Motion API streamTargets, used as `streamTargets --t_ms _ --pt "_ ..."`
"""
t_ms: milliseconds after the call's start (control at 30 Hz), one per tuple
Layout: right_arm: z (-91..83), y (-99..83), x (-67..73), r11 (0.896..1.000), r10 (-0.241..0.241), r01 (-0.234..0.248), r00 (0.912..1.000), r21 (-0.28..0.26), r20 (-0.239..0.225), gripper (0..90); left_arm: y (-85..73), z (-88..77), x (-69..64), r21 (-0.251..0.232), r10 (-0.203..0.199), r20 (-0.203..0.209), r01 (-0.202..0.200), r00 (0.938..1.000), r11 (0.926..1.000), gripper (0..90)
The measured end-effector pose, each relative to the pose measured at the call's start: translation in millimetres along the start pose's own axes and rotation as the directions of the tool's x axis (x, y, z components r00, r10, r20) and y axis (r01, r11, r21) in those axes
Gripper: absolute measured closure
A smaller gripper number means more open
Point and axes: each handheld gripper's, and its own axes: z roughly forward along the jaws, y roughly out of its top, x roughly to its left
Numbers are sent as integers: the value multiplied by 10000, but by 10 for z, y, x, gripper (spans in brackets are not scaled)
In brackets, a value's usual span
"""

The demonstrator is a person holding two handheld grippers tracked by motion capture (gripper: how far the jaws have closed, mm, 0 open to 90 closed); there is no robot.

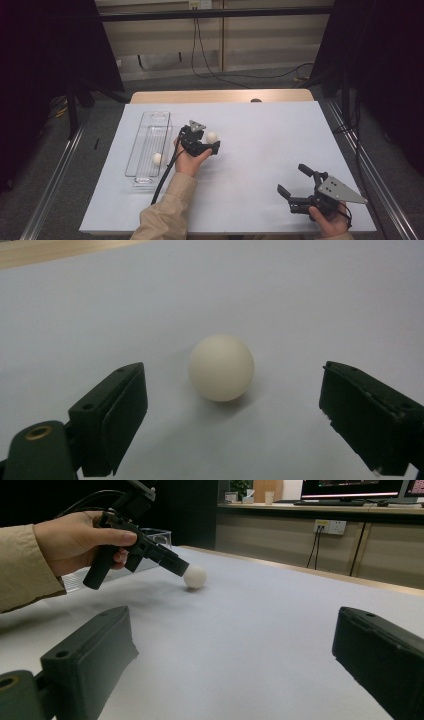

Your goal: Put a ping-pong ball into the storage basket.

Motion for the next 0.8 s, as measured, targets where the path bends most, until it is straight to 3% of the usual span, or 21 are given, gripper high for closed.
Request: streamTargets --t_ms 800 --pt "-25 -13 -14 10000 26 -26 10000 34 73 24 15 109 -7 -7 -78 58 78 10000 10000 118"
